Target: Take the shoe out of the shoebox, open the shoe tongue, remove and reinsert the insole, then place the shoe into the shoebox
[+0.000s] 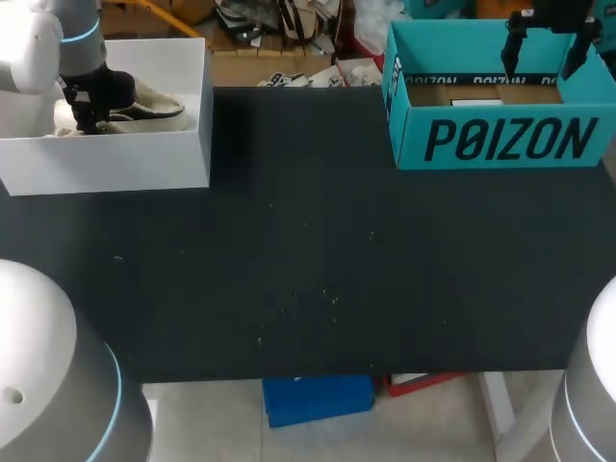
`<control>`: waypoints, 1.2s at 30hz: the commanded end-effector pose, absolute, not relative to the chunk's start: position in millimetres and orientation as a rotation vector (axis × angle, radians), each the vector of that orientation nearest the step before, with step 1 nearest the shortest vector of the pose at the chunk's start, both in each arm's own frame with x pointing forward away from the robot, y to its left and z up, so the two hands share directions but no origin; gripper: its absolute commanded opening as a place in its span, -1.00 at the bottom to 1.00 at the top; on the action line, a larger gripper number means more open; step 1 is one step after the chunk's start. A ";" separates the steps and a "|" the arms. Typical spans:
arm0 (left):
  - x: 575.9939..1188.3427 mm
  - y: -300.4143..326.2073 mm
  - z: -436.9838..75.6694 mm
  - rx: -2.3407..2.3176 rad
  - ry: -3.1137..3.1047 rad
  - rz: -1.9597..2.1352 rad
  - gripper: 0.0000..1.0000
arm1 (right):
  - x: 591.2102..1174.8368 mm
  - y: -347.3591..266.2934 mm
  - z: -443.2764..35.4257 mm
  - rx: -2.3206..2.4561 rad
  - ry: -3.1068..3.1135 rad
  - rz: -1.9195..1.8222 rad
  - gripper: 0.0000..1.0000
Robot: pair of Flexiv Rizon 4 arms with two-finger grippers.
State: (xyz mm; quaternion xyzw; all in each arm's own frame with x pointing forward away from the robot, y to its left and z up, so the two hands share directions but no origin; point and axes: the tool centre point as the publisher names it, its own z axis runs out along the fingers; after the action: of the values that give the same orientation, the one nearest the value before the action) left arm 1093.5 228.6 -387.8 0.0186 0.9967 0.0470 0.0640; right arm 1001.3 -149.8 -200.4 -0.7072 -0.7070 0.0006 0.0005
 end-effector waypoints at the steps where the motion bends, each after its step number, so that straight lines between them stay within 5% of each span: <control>1: 1095.3 228.5 -394.3 0.059 3.011 0.146 -0.02 | 1001.1 -149.8 -200.3 -2.221 -2.220 0.002 1.00; 5: 1093.8 227.2 -399.3 0.074 3.014 0.172 -0.40 | 1001.1 -149.8 -200.3 -2.221 -2.220 0.002 1.00; 7: 1092.5 226.5 -403.2 0.083 3.018 0.201 -1.00 | 1001.1 -149.8 -200.3 -2.221 -2.220 0.002 1.00; 36: 1099.5 214.5 -303.3 0.153 2.958 0.175 -1.00 | 1001.1 -149.8 -200.3 -2.221 -2.220 0.002 1.00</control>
State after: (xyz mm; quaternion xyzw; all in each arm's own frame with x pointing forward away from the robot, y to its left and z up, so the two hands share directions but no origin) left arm 1106.0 215.7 -324.3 0.0523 0.9932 0.0551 0.0878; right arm 1001.3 -149.8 -200.4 -0.7072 -0.7070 0.0006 0.0005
